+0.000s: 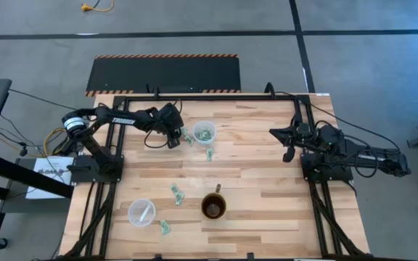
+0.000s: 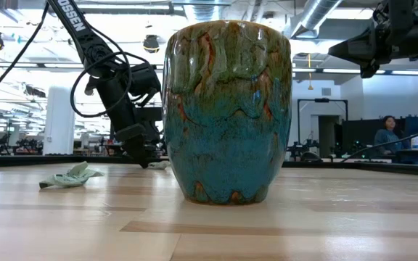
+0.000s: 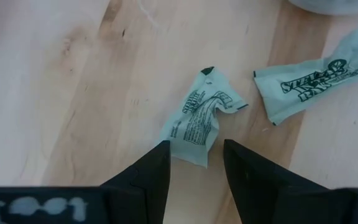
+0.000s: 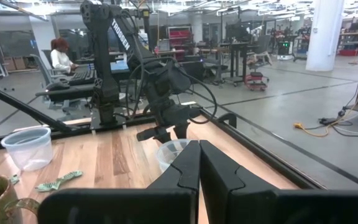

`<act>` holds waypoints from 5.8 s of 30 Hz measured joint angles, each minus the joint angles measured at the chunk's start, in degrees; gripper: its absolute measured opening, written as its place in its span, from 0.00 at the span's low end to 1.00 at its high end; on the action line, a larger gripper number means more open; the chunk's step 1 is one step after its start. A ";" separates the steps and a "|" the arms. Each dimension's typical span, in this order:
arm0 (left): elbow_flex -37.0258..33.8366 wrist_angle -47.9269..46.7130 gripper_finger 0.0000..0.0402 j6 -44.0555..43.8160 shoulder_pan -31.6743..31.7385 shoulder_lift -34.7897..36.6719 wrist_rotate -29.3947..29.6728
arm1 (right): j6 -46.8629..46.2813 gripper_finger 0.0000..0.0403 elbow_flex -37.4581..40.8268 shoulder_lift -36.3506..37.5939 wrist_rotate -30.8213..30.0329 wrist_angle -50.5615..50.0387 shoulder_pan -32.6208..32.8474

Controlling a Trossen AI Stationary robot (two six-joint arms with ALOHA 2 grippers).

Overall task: Pick and place items into bin
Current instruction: Put the stevia packet into the top transparent bin

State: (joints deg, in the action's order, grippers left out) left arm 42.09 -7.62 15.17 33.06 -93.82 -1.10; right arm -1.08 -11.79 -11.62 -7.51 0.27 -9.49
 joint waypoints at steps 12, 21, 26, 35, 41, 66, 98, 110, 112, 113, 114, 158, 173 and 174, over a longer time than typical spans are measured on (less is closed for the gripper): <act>0.01 0.34 0.30 -2.16 0.02 -0.04 -0.09 | 0.00 0.00 0.00 0.00 0.00 -0.01 0.02; 0.01 -0.35 0.02 -3.37 0.00 -0.04 0.17 | 0.00 0.00 -0.01 0.02 0.00 -0.01 0.00; 0.01 -0.37 0.02 -2.09 0.00 -0.04 0.44 | 0.00 0.00 0.00 0.00 0.00 0.00 0.00; 0.24 -0.39 0.07 5.30 -1.62 -0.04 -1.55 | 0.00 0.00 -0.02 0.02 0.00 0.00 0.00; 0.91 -2.38 0.23 2.38 -2.25 -0.04 -0.94 | 0.00 0.00 -0.01 0.02 0.00 -0.01 0.00; 0.87 2.95 0.38 15.68 -3.12 -0.03 -2.35 | 0.00 0.00 0.00 0.02 -0.02 0.00 0.00; 0.93 2.28 0.38 7.30 0.81 -2.39 -7.63 | 0.00 0.00 0.00 0.00 0.00 -0.02 0.02; 3.74 1.18 0.34 7.08 0.31 -4.47 -6.31 | 0.00 0.00 -0.02 0.00 0.02 -0.02 0.00; 3.88 1.35 0.30 6.03 0.22 -4.54 -5.96 | 0.00 0.00 0.00 0.02 0.00 0.00 0.00; 3.88 1.36 0.27 5.32 0.23 -4.55 -6.02 | 0.00 0.00 0.00 0.02 0.02 -0.02 0.01; 3.89 1.37 0.24 4.77 0.24 -4.57 -6.02 | 0.00 0.00 0.00 0.02 0.00 -0.01 0.00; 3.93 5.49 0.00 -12.15 -5.25 18.15 -4.64 | 0.00 0.00 0.00 0.01 0.00 -0.01 0.00; 3.93 6.71 0.00 -12.63 -6.48 17.68 -6.63 | 0.00 0.00 0.00 0.02 -0.02 0.00 0.00; 3.93 6.73 0.00 -12.64 -6.61 17.68 -6.63 | 0.00 0.00 0.00 0.02 0.00 -0.02 0.00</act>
State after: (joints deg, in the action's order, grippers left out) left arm 46.02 -0.88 2.53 26.45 -76.14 -7.73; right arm -1.08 -11.79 -11.60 -7.51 0.25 -9.49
